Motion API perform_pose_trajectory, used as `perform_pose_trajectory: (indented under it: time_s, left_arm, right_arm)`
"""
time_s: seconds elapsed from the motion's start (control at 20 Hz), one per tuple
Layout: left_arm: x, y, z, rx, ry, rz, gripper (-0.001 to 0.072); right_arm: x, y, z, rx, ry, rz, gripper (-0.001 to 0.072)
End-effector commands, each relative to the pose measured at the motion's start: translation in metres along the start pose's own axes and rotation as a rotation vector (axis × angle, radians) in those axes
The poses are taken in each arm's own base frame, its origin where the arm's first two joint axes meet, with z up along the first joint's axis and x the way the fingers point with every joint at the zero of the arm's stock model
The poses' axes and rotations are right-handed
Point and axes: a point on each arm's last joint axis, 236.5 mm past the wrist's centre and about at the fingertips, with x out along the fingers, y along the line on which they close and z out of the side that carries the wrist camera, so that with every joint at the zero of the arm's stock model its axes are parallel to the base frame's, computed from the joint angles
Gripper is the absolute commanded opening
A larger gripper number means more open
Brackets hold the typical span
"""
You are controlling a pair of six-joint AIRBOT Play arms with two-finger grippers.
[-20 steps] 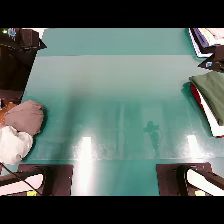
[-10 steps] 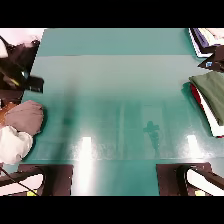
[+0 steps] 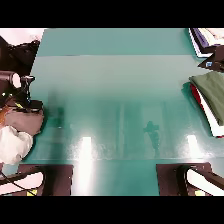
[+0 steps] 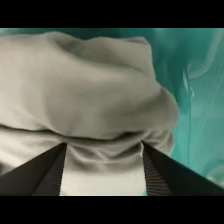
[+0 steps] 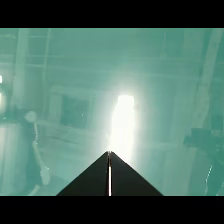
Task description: Fold the shirts.
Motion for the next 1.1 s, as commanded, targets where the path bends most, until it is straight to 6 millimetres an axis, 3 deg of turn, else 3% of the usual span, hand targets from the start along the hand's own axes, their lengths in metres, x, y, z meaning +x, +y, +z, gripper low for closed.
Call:
perform_pose_trajectory:
  time_s: [0.0, 0.05, 0.2, 0.3, 0.4, 0.5, 0.65, 0.75, 0.8, 0.9, 1.05]
  left_arm:
    - [0.015, 0.001, -0.003, -0.013, -0.002, 0.001, 0.0331]
    - [0.014, 0.001, -0.003, 0.009, -0.004, -0.001, 0.0035]
    - [-0.005, -0.006, 0.005, 0.019, -0.019, -0.052, 0.0032]
    - [-0.048, -0.025, 0.023, 0.063, -0.104, -0.156, 0.0031]
    - [-0.120, -0.049, 0.043, 0.140, -0.277, -0.252, 0.0031]
    - [-0.208, -0.092, 0.043, 0.290, -0.477, -0.388, 0.0031]
    - [-0.320, -0.164, 0.013, 0.485, -0.709, -0.630, 0.0031]
    - [-0.371, -0.208, -0.014, 0.624, -0.799, -0.776, 0.0031]
    - [-0.386, -0.225, -0.024, 0.688, -0.838, -0.813, 0.0031]
    - [-0.393, -0.258, -0.034, 0.785, -0.869, -0.825, 0.0031]
    - [-0.358, -0.306, -0.039, 0.889, -0.743, -0.822, 0.0031]
  right_arm:
    - [0.000, 0.000, 0.002, -0.001, -0.008, 0.000, 0.0015]
    - [0.000, 0.001, 0.002, -0.001, -0.010, 0.001, 0.0015]
    - [0.000, 0.000, 0.006, 0.000, -0.027, 0.000, 0.0015]
    - [-0.002, 0.000, 0.013, -0.002, -0.054, -0.002, 0.0015]
    - [-0.015, -0.002, 0.025, -0.002, -0.107, -0.013, 0.0015]
    - [-0.031, 0.000, 0.039, -0.016, -0.173, -0.023, 0.0015]
    - [-0.051, 0.009, 0.052, -0.047, -0.237, -0.028, 0.0015]
    - [-0.059, 0.014, 0.057, -0.062, -0.261, -0.028, 0.0015]
    - [-0.062, 0.016, 0.058, -0.066, -0.268, -0.028, 0.0015]
    - [-0.064, 0.018, 0.059, -0.071, -0.274, -0.027, 0.0015]
    - [-0.063, 0.019, 0.054, -0.071, -0.252, -0.021, 0.0015]
